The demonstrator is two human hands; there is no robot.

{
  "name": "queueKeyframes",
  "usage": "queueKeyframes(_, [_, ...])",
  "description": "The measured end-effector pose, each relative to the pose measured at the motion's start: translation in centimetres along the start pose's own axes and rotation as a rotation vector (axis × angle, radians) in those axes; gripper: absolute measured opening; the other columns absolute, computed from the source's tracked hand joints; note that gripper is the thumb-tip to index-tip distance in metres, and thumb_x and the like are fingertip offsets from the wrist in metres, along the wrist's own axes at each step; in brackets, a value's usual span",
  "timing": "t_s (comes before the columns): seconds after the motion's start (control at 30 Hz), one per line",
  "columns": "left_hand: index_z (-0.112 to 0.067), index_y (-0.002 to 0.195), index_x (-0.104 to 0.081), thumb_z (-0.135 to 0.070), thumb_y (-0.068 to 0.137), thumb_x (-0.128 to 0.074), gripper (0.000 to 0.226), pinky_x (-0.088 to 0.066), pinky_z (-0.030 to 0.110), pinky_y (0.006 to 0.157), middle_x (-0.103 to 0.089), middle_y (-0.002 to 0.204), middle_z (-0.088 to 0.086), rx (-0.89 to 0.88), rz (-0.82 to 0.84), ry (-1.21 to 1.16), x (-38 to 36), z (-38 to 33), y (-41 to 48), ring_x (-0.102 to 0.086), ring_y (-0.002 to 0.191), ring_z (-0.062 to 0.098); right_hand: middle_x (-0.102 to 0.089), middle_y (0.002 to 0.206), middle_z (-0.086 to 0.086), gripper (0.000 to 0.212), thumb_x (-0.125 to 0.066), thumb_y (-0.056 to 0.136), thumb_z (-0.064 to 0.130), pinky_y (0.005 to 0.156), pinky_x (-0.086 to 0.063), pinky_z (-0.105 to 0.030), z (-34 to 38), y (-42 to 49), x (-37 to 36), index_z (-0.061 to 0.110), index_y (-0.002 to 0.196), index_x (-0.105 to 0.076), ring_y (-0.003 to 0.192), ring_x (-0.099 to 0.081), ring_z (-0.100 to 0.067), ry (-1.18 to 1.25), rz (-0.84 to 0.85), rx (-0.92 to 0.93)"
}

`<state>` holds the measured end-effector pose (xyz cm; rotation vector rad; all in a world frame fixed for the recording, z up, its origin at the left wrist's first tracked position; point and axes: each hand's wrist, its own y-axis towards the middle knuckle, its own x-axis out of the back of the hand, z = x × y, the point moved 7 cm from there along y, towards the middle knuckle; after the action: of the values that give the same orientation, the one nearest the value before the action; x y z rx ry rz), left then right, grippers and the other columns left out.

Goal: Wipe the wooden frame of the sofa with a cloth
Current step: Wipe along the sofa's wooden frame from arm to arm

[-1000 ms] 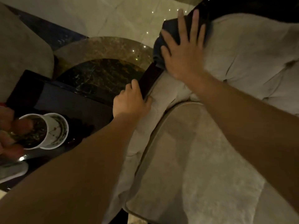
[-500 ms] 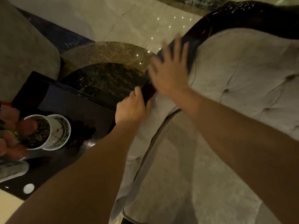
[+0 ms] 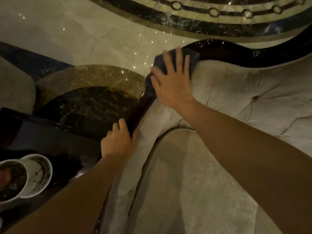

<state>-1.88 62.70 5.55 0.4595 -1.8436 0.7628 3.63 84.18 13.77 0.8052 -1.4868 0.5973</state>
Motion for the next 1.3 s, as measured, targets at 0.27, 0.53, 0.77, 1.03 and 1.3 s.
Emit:
queueKeyframes(0.27, [-0.011,0.126,-0.033,-0.032,0.088,-0.062,0.052,-0.045,0.045,0.072,-0.051,0.122,0.014,-0.183,-0.052,-0.119,5.1,-14.2,13.3,-0.060,0.104,0.039,-0.052,0.144,-0.011,0.052,-0.016,0.104,0.049,0.118,-0.022,-0.054,-15.7,1.8,2.9,0.030,0.140,-0.048,0.134,-0.042,-0.036,-0.011,-0.118,-0.357])
queueKeyframes(0.53, [-0.011,0.140,-0.032,-0.052,0.080,-0.060,0.079,-0.042,0.053,0.093,-0.048,0.135,0.016,-0.587,-0.188,0.116,8.3,-28.6,17.4,-0.048,0.118,0.038,-0.052,0.142,-0.015,0.051,-0.022,0.104,0.045,0.119,-0.018,-0.053,-19.0,-0.2,2.2,0.030,0.150,-0.038,0.133,-0.041,-0.039,-0.051,-0.082,-0.293])
queueKeyframes(0.77, [-0.011,0.138,-0.035,-0.079,0.073,-0.048,0.095,-0.035,0.059,0.096,-0.047,0.137,0.017,-0.569,-0.273,0.153,7.7,-30.8,16.7,-0.044,0.120,0.043,-0.059,0.131,-0.023,0.051,-0.020,0.105,0.042,0.123,-0.010,-0.052,-22.3,-1.1,4.3,0.013,0.140,-0.044,0.128,-0.046,-0.041,-0.264,0.150,-0.307])
queueKeyframes(1.03, [-0.012,0.139,-0.029,-0.072,0.077,-0.057,0.090,-0.034,0.063,0.098,-0.043,0.140,0.018,-0.536,-0.213,0.213,8.1,-31.5,16.0,-0.041,0.123,0.045,-0.051,0.146,-0.012,0.050,-0.045,0.099,0.046,0.120,-0.009,-0.065,-25.3,-1.5,10.9,0.020,0.141,-0.051,0.144,-0.031,-0.042,-1.500,0.758,0.139])
queueKeyframes(1.3, [-0.014,0.133,-0.034,-0.055,0.086,-0.056,0.066,-0.035,0.062,0.095,-0.045,0.133,0.018,-0.529,-0.139,0.150,7.7,-30.7,17.6,-0.043,0.117,0.045,-0.058,0.129,-0.020,0.047,-0.024,0.106,0.034,0.118,-0.024,-0.050,-27.2,-1.8,16.7,0.007,0.130,-0.053,0.120,-0.050,-0.039,-0.429,0.082,-0.096])
